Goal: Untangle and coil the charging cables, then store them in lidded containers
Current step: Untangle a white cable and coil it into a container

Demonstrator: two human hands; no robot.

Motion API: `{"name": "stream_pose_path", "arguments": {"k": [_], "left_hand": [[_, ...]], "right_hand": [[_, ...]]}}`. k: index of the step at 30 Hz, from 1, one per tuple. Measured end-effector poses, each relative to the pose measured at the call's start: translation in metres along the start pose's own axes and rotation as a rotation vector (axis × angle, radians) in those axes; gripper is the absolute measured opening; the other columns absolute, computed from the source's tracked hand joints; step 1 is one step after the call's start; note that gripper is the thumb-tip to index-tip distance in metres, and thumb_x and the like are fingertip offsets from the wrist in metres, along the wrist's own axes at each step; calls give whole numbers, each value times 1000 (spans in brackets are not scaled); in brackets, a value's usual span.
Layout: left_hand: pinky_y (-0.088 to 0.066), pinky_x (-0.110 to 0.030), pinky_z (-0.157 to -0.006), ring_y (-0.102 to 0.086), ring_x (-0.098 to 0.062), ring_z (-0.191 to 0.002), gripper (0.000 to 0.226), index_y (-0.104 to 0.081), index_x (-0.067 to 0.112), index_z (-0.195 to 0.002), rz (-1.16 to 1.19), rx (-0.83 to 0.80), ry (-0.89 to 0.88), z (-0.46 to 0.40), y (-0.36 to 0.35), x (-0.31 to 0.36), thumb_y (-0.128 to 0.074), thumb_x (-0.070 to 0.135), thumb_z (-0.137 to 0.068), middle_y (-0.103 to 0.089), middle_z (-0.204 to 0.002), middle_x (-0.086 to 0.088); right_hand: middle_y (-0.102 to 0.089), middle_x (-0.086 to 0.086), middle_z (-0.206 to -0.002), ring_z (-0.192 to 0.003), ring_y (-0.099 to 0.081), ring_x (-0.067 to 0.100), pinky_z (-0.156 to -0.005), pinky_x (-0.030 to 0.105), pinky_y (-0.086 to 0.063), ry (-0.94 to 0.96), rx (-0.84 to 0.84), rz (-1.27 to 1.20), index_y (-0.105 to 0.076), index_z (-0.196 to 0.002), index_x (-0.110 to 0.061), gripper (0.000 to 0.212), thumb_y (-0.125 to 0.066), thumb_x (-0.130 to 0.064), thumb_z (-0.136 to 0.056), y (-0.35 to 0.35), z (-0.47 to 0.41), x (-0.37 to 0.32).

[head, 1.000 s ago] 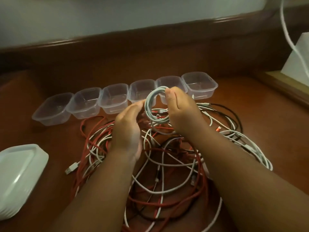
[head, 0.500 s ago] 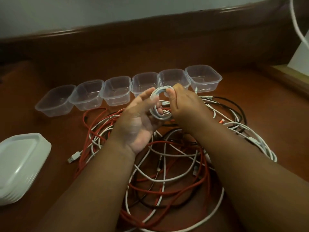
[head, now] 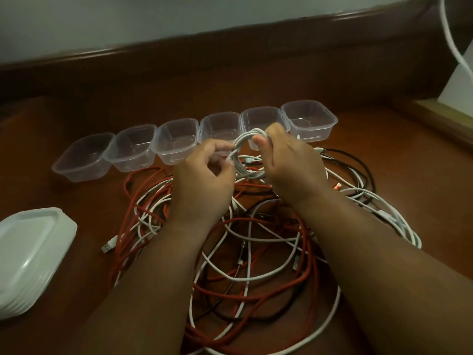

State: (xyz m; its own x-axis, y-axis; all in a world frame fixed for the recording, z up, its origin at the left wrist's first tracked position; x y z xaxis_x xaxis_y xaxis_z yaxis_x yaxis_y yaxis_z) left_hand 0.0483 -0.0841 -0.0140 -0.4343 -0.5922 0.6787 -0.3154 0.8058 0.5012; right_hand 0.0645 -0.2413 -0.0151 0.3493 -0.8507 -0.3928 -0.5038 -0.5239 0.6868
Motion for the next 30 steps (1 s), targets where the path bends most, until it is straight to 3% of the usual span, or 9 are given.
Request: {"name": "stream_pose_path", "arguments": {"k": [3, 6, 10, 13, 16, 19, 24, 27, 30], "left_hand": [[-61, -37, -72, -66, -16, -65, 14, -57, 18, -103, 550, -99, 465, 6, -19, -28, -56, 5, -97, -62, -77, -2], [-54, -32, -63, -48, -12, -55, 10, -51, 12, -103, 840, -140, 601, 9, -28, -30, -45, 4, -101, -45, -59, 2], [-53, -26, -64, -53, -9, -60, 14, -61, 18, -108, 574, -168, 444, 5, -19, -27, -49, 13, -102, -53, -64, 4], [-51, -13, -66, -60, 0, -71, 11, -69, 26, -97, 278, -102, 216, 0, -4, -13, -58, 25, -99, -66, -78, 8], [-53, -15, -67, -64, 0, -75, 10, -71, 27, -89, 270, -34, 185, -1, 5, -11, -65, 34, -93, -70, -80, 9], [-51, -22, -60, -61, -4, -63, 15, -73, 20, -85, 411, 6, 328, 3, 2, -21, -68, 33, -90, -68, -68, 6], [-59, -20, -69, -73, -14, -82, 14, -73, 6, -94, 1062, -24, 698, 24, -35, -24, -66, 17, -90, -77, -88, -7], [-60, -24, -74, -73, -17, -93, 27, -70, 5, -108, 1117, -86, 745, 33, -48, -20, -69, 17, -84, -76, -100, -11], [-59, -25, -74, -74, -19, -93, 19, -69, 9, -104, 1149, -61, 771, 36, -50, -23, -67, 9, -85, -76, -100, -11]], "right_hand": [[-42, -11, -67, -58, -45, 11, -52, 33, -36, -21, -40, -10, -46, -98, -19, 34, -26, -46, -103, -3, -1, 5], [-43, -10, -68, -59, -45, 9, -52, 32, -36, -9, -32, -35, -44, -96, -21, 34, -25, -48, -102, -2, -1, 3], [-45, -9, -65, -54, -43, 5, -49, 23, -33, -112, -9, -326, -49, -89, -19, 30, -33, -37, -106, 0, -2, 10], [-43, -7, -63, -53, -37, 5, -50, 25, -34, -356, -73, -818, -51, -83, -19, 34, -33, -34, -107, -9, 3, 20], [-40, -7, -58, -49, -36, 8, -47, 22, -35, -570, -122, -1270, -49, -80, -19, 36, -33, -36, -107, -22, 12, 15], [-42, -6, -56, -48, -40, 10, -46, 25, -38, -626, -121, -1443, -49, -80, -18, 37, -35, -41, -106, -27, 14, 8], [-44, -8, -60, -53, -42, 8, -50, 25, -38, -521, -63, -1245, -50, -83, -20, 34, -33, -38, -106, -20, 14, 7], [-44, -9, -65, -55, -41, 2, -51, 23, -37, -292, 35, -858, -50, -85, -22, 31, -31, -33, -107, 2, 9, 1], [-44, -9, -67, -57, -43, 5, -51, 29, -37, -140, 83, -594, -47, -87, -23, 27, -31, -32, -107, 9, 8, -7]]}}
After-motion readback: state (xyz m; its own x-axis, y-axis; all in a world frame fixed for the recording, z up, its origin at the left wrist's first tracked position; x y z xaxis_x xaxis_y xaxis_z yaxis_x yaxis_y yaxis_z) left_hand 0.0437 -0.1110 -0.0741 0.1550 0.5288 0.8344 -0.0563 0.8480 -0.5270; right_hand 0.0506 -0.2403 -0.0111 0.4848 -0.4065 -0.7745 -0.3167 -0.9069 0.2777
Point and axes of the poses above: each hand's wrist, its own z-axis away from the middle knuckle, its own y-axis out of the back of the hand, x = y × z, the point moved 10 cm from there along -z, towards the middle knuckle
